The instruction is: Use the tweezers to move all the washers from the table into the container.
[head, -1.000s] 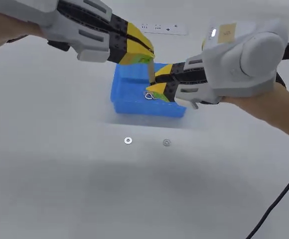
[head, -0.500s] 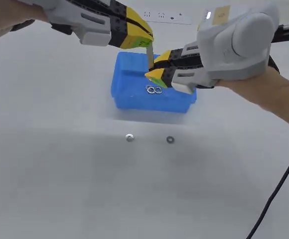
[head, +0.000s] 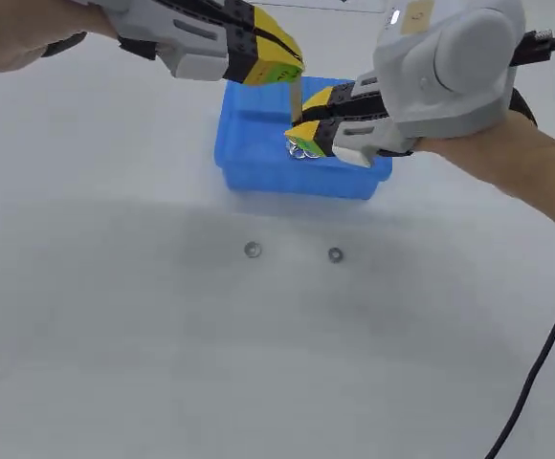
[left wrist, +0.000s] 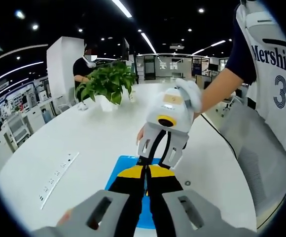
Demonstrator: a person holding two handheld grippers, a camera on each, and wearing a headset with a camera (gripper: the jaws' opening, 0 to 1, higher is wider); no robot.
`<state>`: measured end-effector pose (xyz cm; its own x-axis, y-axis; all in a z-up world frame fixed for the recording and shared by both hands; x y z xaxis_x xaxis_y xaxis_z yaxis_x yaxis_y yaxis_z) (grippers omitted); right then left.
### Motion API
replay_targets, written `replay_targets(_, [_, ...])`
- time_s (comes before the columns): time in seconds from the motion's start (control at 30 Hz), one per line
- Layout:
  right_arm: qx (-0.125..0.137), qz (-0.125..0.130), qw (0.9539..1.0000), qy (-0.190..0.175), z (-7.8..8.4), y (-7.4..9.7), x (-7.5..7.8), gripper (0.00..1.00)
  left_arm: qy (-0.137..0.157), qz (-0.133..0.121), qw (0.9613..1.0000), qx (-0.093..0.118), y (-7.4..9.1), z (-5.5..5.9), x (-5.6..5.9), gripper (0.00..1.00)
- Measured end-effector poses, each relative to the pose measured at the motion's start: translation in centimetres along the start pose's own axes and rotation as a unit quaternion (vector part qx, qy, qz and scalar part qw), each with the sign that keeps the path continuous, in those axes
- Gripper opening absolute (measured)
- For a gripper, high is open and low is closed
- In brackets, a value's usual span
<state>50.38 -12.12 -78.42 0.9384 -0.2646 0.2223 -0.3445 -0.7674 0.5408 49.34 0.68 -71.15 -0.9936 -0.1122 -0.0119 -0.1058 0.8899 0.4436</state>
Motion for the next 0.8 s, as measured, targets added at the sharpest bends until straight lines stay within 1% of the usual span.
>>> replay_targets(0.07, [-0.004, -0.006, 0.9999, -0.009, 0.4, -0.3, 0.0, 0.10, 0.004, 0.001, 1.0000, -0.001, -0.2, 0.3, -0.1, 0.05])
replay_targets(0.17, [-0.007, -0.008, 0.9999, -0.012, 0.7, -0.6, 0.0, 0.10, 0.007, 0.003, 1.0000, -0.005, -0.5, 0.7, -0.3, 0.05])
replay_targets(0.33, [-0.011, -0.009, 0.9998, -0.018, 1.1, -0.8, 0.0, 0.10, 0.018, 0.005, 0.9998, -0.006, -0.8, 1.1, -0.5, 0.05])
replay_targets(0.43, [-0.013, -0.010, 0.9997, -0.019, 1.4, -1.0, 0.0, 0.10, 0.019, 0.008, 0.9998, -0.007, -1.0, 1.2, -0.5, 0.05])
replay_targets(0.6, [-0.014, -0.010, 0.9997, -0.019, 1.4, -1.0, 0.0, 0.11, 0.019, 0.011, 0.9998, -0.006, -1.1, 1.3, -0.5, 0.05])
replay_targets(0.8, [-0.016, -0.006, 0.9996, -0.021, 1.3, -0.8, 0.0, 0.12, 0.011, 0.015, 0.9997, -0.013, -1.2, 1.0, -0.2, 0.05])
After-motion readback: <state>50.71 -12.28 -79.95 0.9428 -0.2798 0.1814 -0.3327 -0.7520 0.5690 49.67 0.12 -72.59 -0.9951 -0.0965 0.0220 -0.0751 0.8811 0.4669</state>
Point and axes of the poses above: the centre of the closed fingertips' face, and the gripper's own axes: y roughly backward along the fingers, x roughly to its right, z roughly out of its underside, the point moved 9 cm from there along y, roughly backward along the fingers, and after that the axes turned 7 degrees about z, right-handed, at the moved point
